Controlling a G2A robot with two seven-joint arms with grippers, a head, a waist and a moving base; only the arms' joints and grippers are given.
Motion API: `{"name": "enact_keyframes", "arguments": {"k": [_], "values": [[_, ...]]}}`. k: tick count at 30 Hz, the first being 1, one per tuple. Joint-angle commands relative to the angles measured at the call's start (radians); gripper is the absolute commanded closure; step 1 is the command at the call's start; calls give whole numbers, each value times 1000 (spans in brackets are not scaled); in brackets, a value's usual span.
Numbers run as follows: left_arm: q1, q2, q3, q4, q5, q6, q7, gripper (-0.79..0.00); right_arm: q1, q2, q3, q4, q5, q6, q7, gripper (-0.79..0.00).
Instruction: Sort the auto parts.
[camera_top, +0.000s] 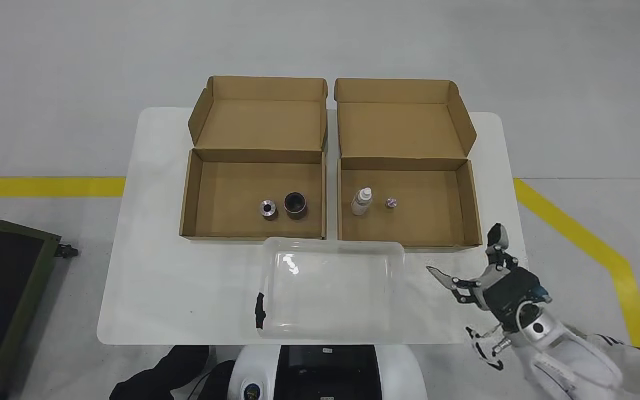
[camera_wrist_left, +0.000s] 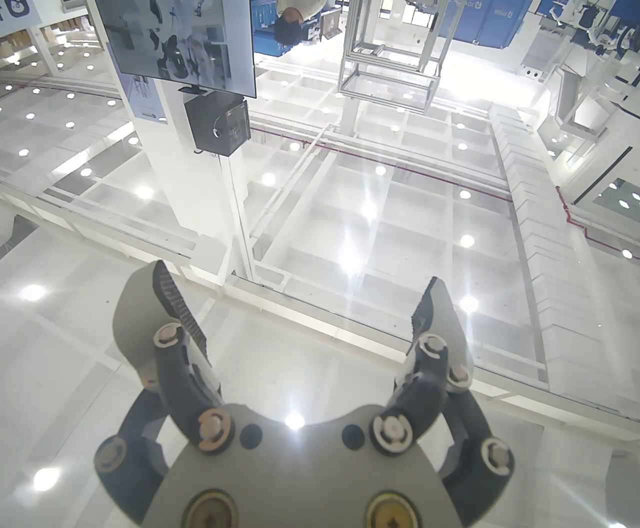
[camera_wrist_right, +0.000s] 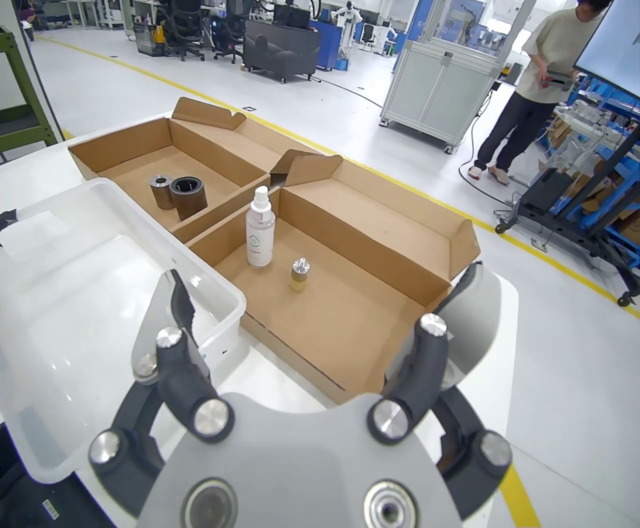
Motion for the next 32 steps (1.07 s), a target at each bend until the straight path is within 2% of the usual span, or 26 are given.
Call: {"name": "enact_keyframes", "arguments": {"k": [1, 32], "values": [[0, 0, 0, 0, 0, 0, 0, -785, -13, 0, 5, 7, -4, 3, -13, -785], [0, 0, 0, 0, 0, 0, 0, -784, -20, 0, 8, 14, -6, 15, -26, -784]]}}
